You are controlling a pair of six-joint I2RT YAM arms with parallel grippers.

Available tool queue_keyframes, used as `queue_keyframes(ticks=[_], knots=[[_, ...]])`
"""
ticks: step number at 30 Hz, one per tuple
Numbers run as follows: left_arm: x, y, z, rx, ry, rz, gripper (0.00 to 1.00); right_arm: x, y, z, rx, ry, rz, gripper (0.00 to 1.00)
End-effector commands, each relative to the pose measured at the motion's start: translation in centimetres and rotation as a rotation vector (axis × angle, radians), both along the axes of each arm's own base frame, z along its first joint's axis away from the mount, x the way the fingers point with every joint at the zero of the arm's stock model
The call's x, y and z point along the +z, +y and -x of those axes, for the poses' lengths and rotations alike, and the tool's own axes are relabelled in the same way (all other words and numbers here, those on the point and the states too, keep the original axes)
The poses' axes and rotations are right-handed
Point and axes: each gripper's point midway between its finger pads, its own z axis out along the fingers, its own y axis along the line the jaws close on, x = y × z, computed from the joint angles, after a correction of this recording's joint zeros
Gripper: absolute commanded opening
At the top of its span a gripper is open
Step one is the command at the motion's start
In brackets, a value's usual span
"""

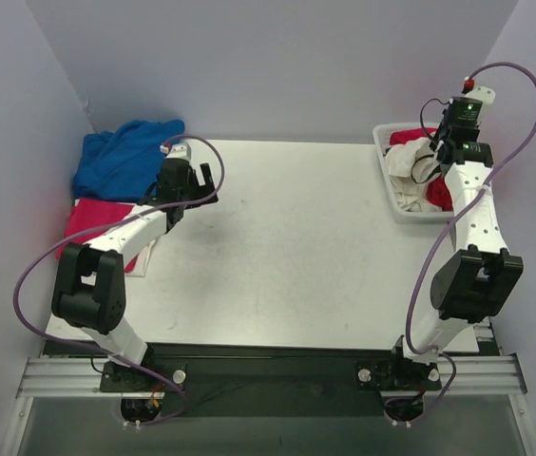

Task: Fold and stack the t-shirts
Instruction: Grab crumpled tshirt from bin with the right arm

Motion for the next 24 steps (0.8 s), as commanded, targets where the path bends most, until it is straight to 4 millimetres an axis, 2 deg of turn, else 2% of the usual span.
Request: queue_keyframes(ticks=[1, 8, 11, 12, 13, 16, 17, 18, 19, 20, 21, 24], knots=[[2.8, -0.6, -1.0, -0.013, -0.076, 0.05, 0.97, 4.4, -0.3, -0.5, -0.027, -0.097, 0.024, 0.0], [3.3, -0.6, -0.5, -0.017, -0.087, 0.058, 0.97, 4.2, 0.1, -2.0, -0.066, -0.124, -0.033, 0.0], [4.1, -0.8, -0.9, -0.016, -0.12, 0.07, 0.97, 4.8, 2.0, -1.2, -0.06, -0.151, -0.023, 0.0], [4.1, -0.9, -0.9, -0.018, -0.12, 0.072, 0.98, 5.0, 3.7, -1.1, -0.043, -0.162, -0.008, 0.0], [4.1, -0.8, -1.0, -0.016, -0.119, 0.075, 0.97, 5.4, 4.5, -0.9, -0.031, -0.173, 0.01, 0.0], [4.0, -1.1, -1.0, -0.027, -0.115, 0.081, 0.97, 8.9, 6.8, -0.7, -0.015, -0.22, 0.108, 0.0], [4.0, -1.1, -0.9, -0.027, -0.113, 0.082, 0.98, 9.2, 6.8, -0.7, -0.02, -0.207, 0.126, 0.0], [4.1, -1.1, -0.8, -0.029, -0.114, 0.083, 0.97, 12.1, 6.8, -0.7, -0.023, -0.257, 0.136, 0.0], [4.1, -1.1, -0.8, -0.029, -0.117, 0.084, 0.98, 12.4, 6.7, -0.8, -0.029, -0.253, 0.142, 0.0], [4.1, -1.1, -0.7, -0.031, -0.118, 0.087, 0.97, 13.8, 6.5, -0.8, -0.043, -0.278, 0.149, 0.0], [4.2, -1.1, -0.7, -0.031, -0.121, 0.088, 0.97, 16.1, 6.3, -0.6, -0.053, -0.324, 0.155, 0.0], [4.4, -1.2, -0.7, -0.036, -0.126, 0.094, 0.97, 18.4, 5.5, -0.4, -0.083, -0.353, 0.193, 0.0]])
